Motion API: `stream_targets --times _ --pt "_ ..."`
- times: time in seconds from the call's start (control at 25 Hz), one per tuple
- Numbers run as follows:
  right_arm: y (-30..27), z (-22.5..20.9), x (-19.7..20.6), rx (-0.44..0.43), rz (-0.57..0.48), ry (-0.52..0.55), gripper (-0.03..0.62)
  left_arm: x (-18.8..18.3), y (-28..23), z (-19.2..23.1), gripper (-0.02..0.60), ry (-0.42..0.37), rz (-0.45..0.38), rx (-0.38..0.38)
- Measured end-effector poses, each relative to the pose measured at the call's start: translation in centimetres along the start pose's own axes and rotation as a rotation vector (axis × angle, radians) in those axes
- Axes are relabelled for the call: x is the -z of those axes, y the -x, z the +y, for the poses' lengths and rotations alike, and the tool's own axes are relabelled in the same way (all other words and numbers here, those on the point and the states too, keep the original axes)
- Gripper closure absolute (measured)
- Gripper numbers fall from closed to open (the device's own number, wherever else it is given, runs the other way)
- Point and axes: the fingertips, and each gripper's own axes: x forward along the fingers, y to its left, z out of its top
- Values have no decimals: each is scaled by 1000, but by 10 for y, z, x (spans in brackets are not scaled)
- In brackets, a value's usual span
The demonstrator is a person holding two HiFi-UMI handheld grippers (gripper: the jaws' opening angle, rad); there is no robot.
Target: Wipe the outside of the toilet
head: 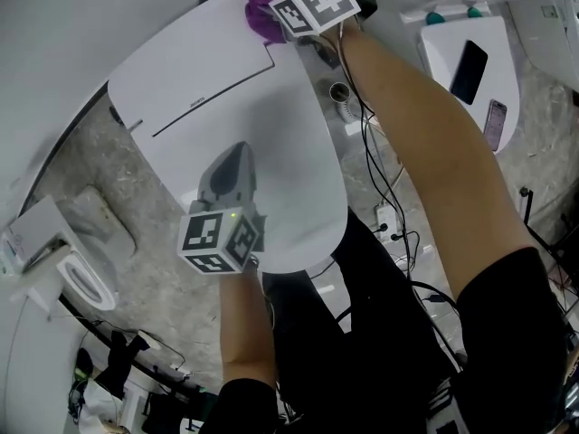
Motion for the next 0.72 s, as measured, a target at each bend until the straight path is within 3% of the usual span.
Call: stream_targets --times 0.08,0.16,0.28,0.44,0.56,0.72 --pt "9 -15 7 -9 7 -74 476 -7 -1 -10 574 -13 5 4" --pt "19 -36 25 36 68 -34 476 -14 -1 -18 574 -26 12 5" --pt "28 -62 53 80 140 140 476 -22 -2 -22 574 -47 21 1" --pt "18 -57 52 17 87 449 476 -23 -15 -15 574 -71 57 -17" --pt "3 -43 53 -25 125 711 476 -15 -25 -8 574 -94 106 -32" --pt "-12 -24 54 -76 177 931 476 -10 -32 -7 574 -107 140 -40"
